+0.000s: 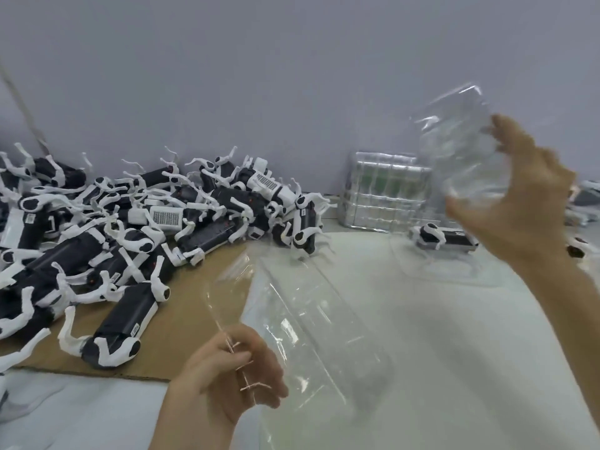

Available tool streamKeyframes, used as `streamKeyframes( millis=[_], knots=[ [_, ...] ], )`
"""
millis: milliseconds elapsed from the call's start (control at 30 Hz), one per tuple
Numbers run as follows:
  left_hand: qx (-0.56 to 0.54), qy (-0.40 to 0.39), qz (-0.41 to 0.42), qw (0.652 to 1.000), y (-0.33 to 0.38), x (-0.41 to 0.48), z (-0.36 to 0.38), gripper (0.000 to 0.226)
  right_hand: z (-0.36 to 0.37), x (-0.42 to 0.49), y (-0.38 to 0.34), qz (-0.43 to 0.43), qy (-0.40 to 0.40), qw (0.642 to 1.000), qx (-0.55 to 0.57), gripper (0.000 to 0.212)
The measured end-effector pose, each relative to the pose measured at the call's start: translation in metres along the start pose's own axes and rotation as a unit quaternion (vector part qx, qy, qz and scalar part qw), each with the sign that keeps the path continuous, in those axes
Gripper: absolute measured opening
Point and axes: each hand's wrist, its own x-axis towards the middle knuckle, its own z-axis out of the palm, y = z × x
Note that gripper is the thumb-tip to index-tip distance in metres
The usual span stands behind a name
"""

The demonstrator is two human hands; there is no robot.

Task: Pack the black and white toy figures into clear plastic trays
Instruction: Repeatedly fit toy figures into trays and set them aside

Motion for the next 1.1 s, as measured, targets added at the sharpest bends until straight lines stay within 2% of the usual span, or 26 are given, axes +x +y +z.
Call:
streamKeyframes(
  millis=[67,133,200,267,367,433,500,567,600,633,667,700,767,800,900,967,1100],
  knots=[
    [-0.013,-0.004,-0.043,0.999,0.003,0.002,0.004,0.004,0.012,0.002,-0.001,-0.081,0.009,0.993,-0.082,0.084],
    [-0.005,-0.008,-0.076,0.997,0.004,0.005,0.004,0.015,0.028,0.017,0.003,-0.14,0.003,0.982,-0.129,0.082],
    [0.005,-0.004,-0.089,0.996,0.005,0.01,0.006,0.018,0.046,0.039,0.009,-0.141,-0.024,0.974,-0.175,0.085],
    [0.014,0.0,-0.09,0.996,0.005,0.012,0.009,0.015,0.064,0.059,0.016,-0.103,-0.141,0.952,-0.251,0.093],
    [0.047,-0.031,-0.088,0.994,0.001,0.008,0.012,0.013,0.092,0.072,0.025,-0.033,-0.348,0.88,-0.321,0.1],
    [0.057,-0.042,-0.087,0.994,-0.001,0.003,0.008,0.01,0.1,0.072,0.023,0.027,-0.388,0.872,-0.297,0.097],
    [0.086,-0.052,-0.089,0.991,-0.003,0.002,0.007,0.012,0.101,0.065,0.011,0.053,-0.336,0.912,-0.231,0.086],
    [0.127,-0.056,-0.081,0.987,-0.006,0.002,0.002,0.016,0.094,0.053,-0.007,0.113,-0.259,0.958,-0.054,0.065],
    [0.141,-0.052,-0.073,0.986,-0.008,0.002,0.001,0.013,0.088,0.046,-0.019,0.163,-0.245,0.954,0.064,0.051],
    [0.149,-0.048,-0.066,0.985,-0.011,0.002,-0.002,0.017,0.08,0.038,-0.03,0.209,-0.261,0.927,0.169,0.036],
    [0.152,-0.047,-0.06,0.986,-0.012,0.001,-0.002,0.018,0.07,0.029,-0.041,0.234,-0.316,0.885,0.248,0.025],
    [0.151,-0.043,-0.054,0.986,-0.014,-0.001,-0.002,0.017,0.06,0.019,-0.051,0.233,-0.393,0.838,0.298,0.024],
    [0.153,-0.037,-0.051,0.986,-0.016,-0.002,0.0,0.016,0.048,-0.001,-0.063,0.196,-0.533,0.756,0.326,0.043],
    [0.153,-0.035,-0.05,0.986,-0.015,-0.003,0.002,0.016,0.046,-0.011,-0.068,0.177,-0.576,0.731,0.319,0.05],
    [0.142,-0.01,-0.047,0.989,-0.017,-0.001,0.0,0.017,0.05,-0.031,-0.082,0.154,-0.641,0.691,0.297,0.064],
    [0.126,0.005,-0.049,0.991,-0.017,-0.001,-0.002,0.014,0.053,-0.038,-0.088,0.151,-0.653,0.678,0.302,0.061],
    [0.103,0.031,-0.023,0.994,-0.018,0.001,-0.004,0.015,0.056,-0.043,-0.084,0.154,-0.611,0.703,0.33,0.036]
  ],
)
